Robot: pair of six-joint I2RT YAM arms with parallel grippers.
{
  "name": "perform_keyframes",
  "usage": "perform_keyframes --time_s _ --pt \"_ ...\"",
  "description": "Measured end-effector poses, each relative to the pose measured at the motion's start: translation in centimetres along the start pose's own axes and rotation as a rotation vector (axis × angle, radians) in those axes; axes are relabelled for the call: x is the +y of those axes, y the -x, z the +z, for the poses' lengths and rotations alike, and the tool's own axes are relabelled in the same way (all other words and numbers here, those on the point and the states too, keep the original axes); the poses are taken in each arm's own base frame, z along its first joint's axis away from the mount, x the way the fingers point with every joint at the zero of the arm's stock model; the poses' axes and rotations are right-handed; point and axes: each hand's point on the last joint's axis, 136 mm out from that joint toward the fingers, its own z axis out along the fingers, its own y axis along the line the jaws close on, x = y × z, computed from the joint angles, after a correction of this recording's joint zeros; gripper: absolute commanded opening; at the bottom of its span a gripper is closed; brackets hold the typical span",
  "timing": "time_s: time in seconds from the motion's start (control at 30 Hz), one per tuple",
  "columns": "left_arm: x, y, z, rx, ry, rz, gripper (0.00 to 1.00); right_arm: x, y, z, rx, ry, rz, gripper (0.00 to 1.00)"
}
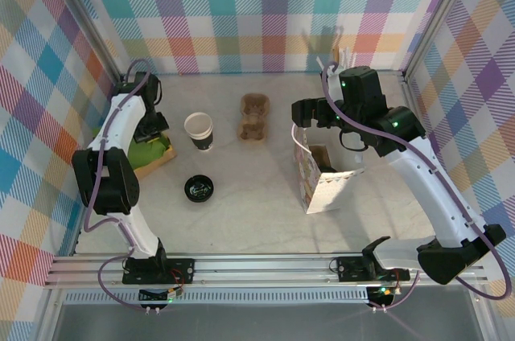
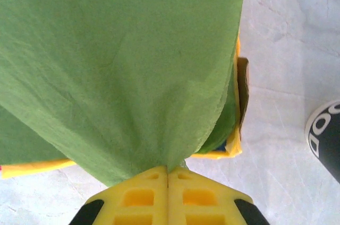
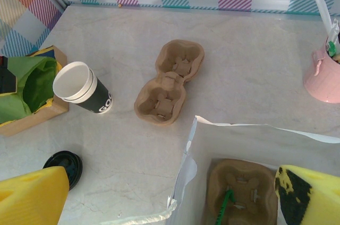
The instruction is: Pack the takeout coffee
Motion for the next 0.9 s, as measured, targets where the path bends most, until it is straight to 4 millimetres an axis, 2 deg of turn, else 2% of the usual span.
perform_keyframes --time_s 0.07,0.27,0.43,0.6,0.63,0.67,0.7,0.73,0.77,0.9 --pt "-0.3 -0.7 -0.1 0.006 -0.001 0.021 0.05 0.0 0.0 0.0 -0.002 0.001 0.000 0.99" --pt "-0.5 -1.8 0.3 0.024 0.008 0.045 0.05 0.0 -0.1 0.1 0.002 0.000 0.000 0.99" --pt "-0.4 -1.5 0.8 0.026 0.027 0.047 0.05 -0.1 -0.2 0.2 0.005 -0.001 0.000 0.99" --pt "-0.8 -0.1 2.1 0.024 0.040 0.036 0.07 0.0 -0.1 0.3 -0.002 0.005 0.000 0.99" --pt "-0.7 0.2 2.4 0.022 0.040 0.029 0.09 0.1 -0.1 0.3 -0.002 0.009 0.000 0.99" --pt "-0.6 0.6 2.7 0.022 0.041 0.022 0.17 0.2 0.0 0.3 -0.003 0.012 0.000 0.99" --pt "-0.5 0.9 3.0 0.021 0.041 0.010 0.27 0.2 0.0 0.3 -0.002 0.015 0.000 0.99" --pt "-0.4 1.3 3.2 0.018 0.040 0.000 0.42 0.3 -0.1 0.3 -0.001 0.019 0.000 0.99" --pt "-0.3 1.6 3.4 0.016 0.038 -0.006 0.51 0.4 -0.1 0.3 0.000 0.023 0.000 0.99" --pt "0.4 2.6 3.5 0.003 0.028 -0.047 0.55 0.8 -0.2 0.3 0.007 0.048 0.000 0.99"
